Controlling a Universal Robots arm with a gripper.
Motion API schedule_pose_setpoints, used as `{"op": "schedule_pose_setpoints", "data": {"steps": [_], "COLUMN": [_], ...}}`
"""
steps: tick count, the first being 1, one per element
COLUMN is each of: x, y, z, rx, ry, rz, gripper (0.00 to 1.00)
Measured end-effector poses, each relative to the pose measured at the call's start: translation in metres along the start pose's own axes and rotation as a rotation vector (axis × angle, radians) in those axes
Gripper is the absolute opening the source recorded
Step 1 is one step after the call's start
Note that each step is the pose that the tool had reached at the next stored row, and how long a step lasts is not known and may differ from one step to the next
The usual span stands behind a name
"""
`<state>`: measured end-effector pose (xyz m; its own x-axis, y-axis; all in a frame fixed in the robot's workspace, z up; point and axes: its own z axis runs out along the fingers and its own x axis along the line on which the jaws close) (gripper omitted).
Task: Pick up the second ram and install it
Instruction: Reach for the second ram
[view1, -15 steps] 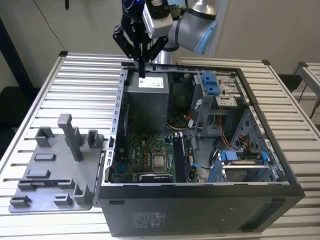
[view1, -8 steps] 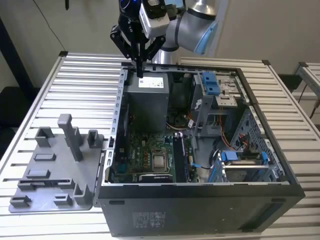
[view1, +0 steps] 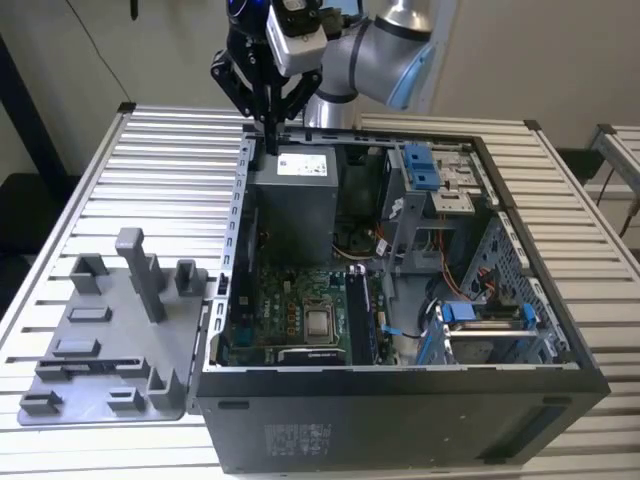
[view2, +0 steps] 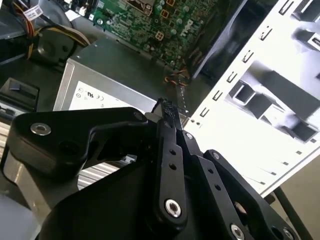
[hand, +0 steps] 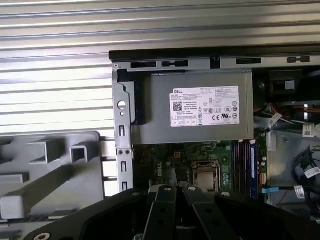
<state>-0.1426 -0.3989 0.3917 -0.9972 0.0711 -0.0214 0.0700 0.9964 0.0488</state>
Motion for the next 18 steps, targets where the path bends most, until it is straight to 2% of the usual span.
{"op": "schedule_pose_setpoints", "data": {"steps": [18], "x": [0.032], "y": [-0.0022], "z": [-0.0008], "rx": [0.0], "ry": [-0.0001], "rz": [0.0], "gripper": [0.11]}}
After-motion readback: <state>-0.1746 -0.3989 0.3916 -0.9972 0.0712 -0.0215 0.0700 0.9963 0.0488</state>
